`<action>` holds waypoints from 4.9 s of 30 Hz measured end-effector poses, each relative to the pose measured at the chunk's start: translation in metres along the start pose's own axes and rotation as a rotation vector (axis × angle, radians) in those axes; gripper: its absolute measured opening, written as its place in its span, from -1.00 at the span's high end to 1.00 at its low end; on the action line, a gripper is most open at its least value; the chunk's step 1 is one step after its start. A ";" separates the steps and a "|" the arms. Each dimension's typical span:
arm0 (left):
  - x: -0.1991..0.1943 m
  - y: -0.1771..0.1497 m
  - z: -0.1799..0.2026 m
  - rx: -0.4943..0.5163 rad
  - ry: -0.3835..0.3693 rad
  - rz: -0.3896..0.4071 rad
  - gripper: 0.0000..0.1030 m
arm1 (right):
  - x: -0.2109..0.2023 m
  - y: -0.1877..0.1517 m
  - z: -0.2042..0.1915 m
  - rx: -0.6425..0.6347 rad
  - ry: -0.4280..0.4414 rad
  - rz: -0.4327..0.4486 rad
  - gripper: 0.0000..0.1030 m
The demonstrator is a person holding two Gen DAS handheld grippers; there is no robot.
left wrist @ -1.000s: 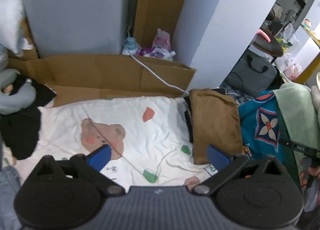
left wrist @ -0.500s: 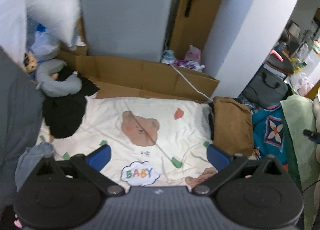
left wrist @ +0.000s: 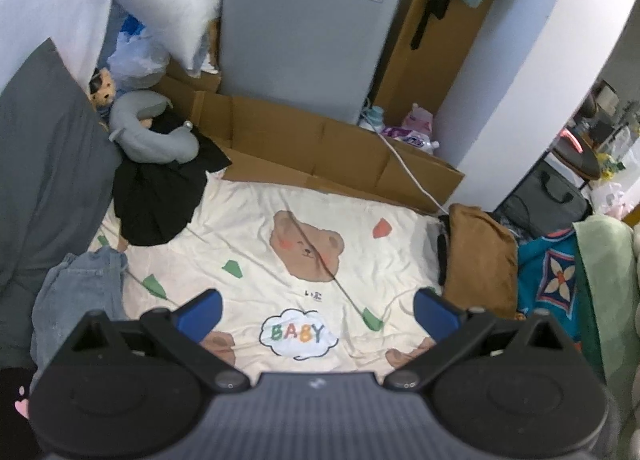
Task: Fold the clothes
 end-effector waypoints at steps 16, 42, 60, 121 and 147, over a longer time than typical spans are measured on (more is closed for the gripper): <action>-0.014 -0.035 -0.029 0.008 0.023 0.024 -0.99 | -0.011 -0.007 -0.108 -0.003 0.044 0.019 -0.99; 0.041 -0.071 -0.013 -0.036 0.094 0.090 -0.99 | 0.063 -0.106 -0.075 -0.005 -0.089 0.002 -0.99; 0.089 -0.082 0.004 -0.063 0.139 0.066 -0.99 | 0.108 -0.136 -0.074 -0.089 -0.083 -0.068 -0.99; 0.100 -0.106 0.015 -0.055 0.295 -0.030 -0.99 | 0.139 -0.144 -0.088 -0.204 -0.061 -0.217 -0.99; 0.106 -0.105 0.023 -0.054 0.285 -0.066 -0.99 | 0.143 -0.144 -0.095 -0.195 -0.025 -0.226 -0.99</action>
Point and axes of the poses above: each gripper's, at about its wrist camera, not at the fingertips, and x roughly the way its jaws point, z to its right, y to its top, the point moved 6 cm from there along x, roughly the way its jaws point, and after that the axes turned 12 degrees about -y, right-handed, at the moved point
